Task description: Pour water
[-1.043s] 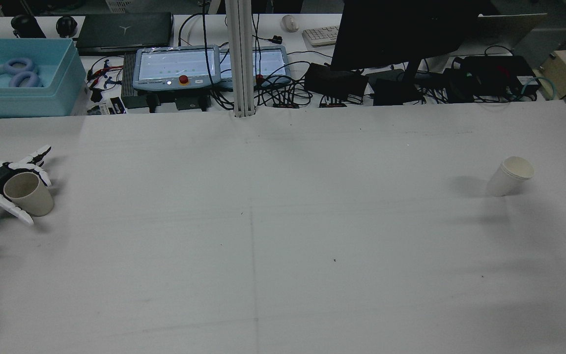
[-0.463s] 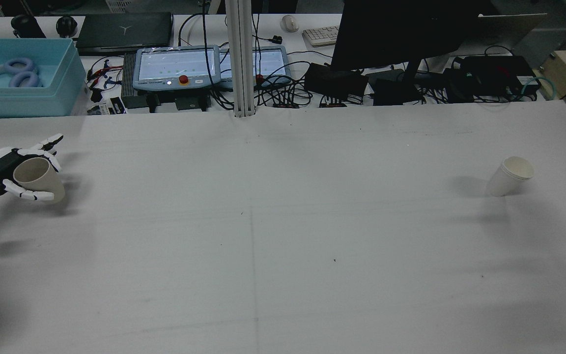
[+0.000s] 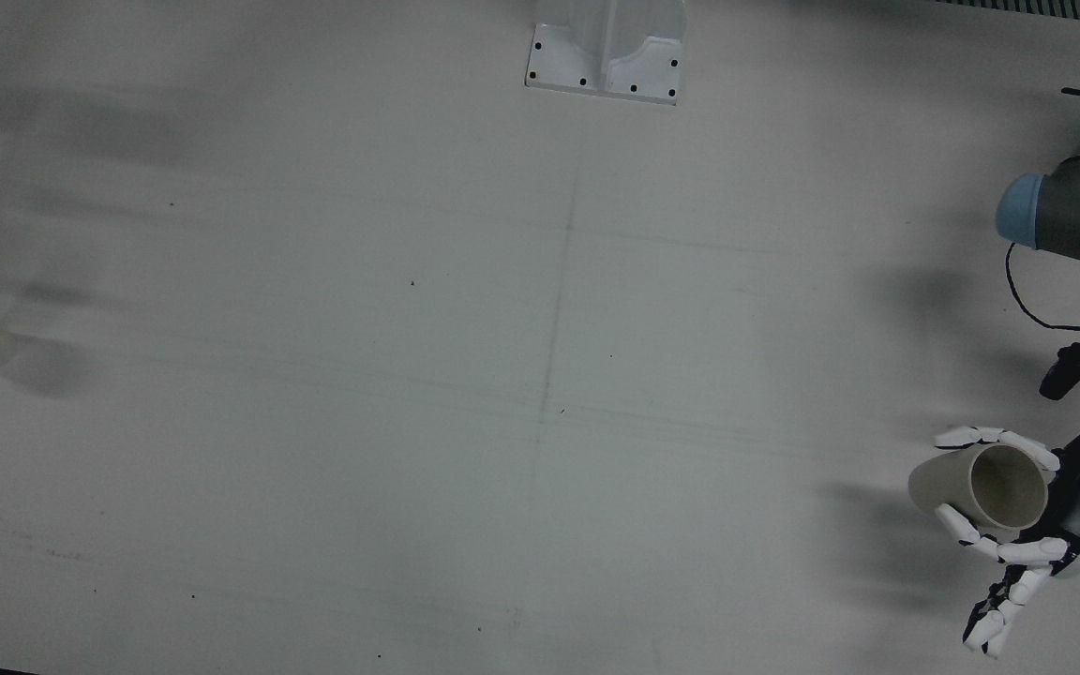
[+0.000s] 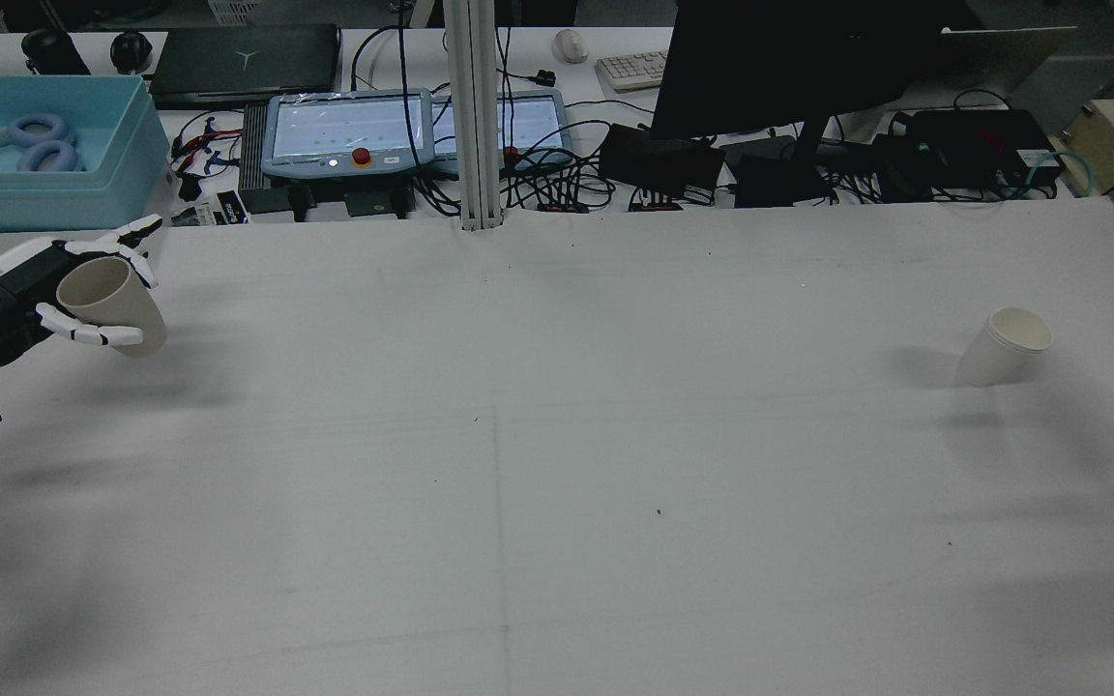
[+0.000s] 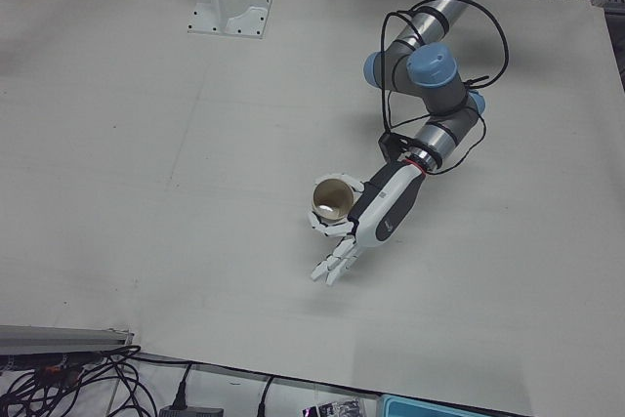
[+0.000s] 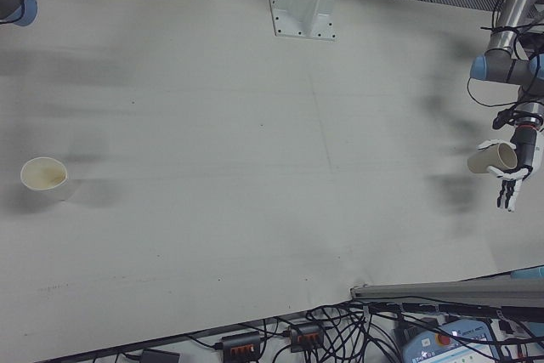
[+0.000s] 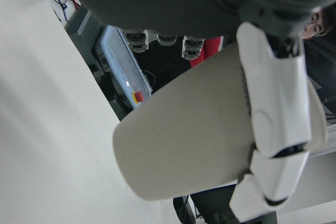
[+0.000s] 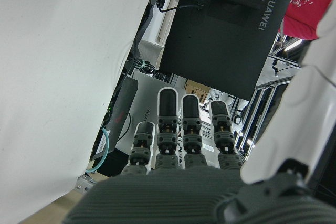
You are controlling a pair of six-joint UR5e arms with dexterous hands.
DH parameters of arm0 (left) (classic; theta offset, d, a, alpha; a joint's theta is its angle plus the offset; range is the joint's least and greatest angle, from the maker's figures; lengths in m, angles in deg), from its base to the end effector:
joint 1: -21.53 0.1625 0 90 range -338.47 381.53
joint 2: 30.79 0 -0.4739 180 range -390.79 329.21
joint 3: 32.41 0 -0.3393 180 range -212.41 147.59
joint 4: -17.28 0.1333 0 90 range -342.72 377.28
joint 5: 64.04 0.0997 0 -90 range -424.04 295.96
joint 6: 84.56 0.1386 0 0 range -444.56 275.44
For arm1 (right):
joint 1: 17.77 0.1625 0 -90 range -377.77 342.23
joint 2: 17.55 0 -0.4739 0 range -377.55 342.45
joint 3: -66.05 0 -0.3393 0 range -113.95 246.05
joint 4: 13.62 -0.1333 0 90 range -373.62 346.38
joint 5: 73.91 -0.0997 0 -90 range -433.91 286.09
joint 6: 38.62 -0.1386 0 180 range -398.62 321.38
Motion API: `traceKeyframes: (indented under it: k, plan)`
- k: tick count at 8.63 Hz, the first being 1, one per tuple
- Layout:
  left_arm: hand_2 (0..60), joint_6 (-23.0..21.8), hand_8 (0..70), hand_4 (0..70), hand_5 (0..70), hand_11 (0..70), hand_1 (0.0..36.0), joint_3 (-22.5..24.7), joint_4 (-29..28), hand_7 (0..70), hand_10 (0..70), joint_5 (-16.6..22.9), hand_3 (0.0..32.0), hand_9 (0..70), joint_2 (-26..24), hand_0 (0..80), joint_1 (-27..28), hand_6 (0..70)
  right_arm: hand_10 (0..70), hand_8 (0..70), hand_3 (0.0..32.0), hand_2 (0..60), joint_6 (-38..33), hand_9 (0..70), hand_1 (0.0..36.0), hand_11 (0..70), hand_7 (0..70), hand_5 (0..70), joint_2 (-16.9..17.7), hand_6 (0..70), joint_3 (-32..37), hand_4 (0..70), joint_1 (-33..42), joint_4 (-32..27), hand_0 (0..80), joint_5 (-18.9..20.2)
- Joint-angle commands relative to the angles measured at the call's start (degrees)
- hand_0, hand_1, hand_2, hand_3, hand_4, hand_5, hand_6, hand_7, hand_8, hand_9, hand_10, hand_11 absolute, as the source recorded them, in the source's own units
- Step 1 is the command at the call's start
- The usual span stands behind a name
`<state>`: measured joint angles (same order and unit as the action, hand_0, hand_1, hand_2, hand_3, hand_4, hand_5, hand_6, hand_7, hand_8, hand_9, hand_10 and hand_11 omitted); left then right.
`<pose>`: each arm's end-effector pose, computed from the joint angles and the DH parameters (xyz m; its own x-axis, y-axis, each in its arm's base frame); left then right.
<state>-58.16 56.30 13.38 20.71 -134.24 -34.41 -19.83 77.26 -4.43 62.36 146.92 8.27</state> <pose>0.2163 -0.5806 0.6096 -0.8519 -0.3324 -0.4046 0.2499 0.4209 -0.8720 0.0817 -0.4180 0.8855 -0.9413 0.0613 0.3319 -0.3356 -0.0675 -0.9396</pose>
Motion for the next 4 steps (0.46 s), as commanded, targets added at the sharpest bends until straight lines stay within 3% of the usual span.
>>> traceKeyframes:
  k: [1,4]
  plan:
    - [60.0,-1.78,0.6,70.0,70.0,6.8,36.0,1.38,4.51,8.9,3.3,-4.93,0.0,0.3,-5.35,56.5,1.87,4.8,7.3,22.2,0.0,0.0,6.49,32.1,8.5,11.4,26.0,12.2,-10.85,18.8,8.95,19.3,-1.02,-2.25,47.5,0.0]
    - [60.0,-6.44,0.7,70.0,70.0,7.0,36.0,1.29,6.45,9.0,3.4,-6.79,0.0,0.4,-5.54,56.9,2.76,5.1,1.4,14.8,0.0,0.0,10.9,22.0,7.9,2.9,22.0,10.6,-12.12,14.8,8.96,14.3,-6.99,-2.33,47.7,-0.18]
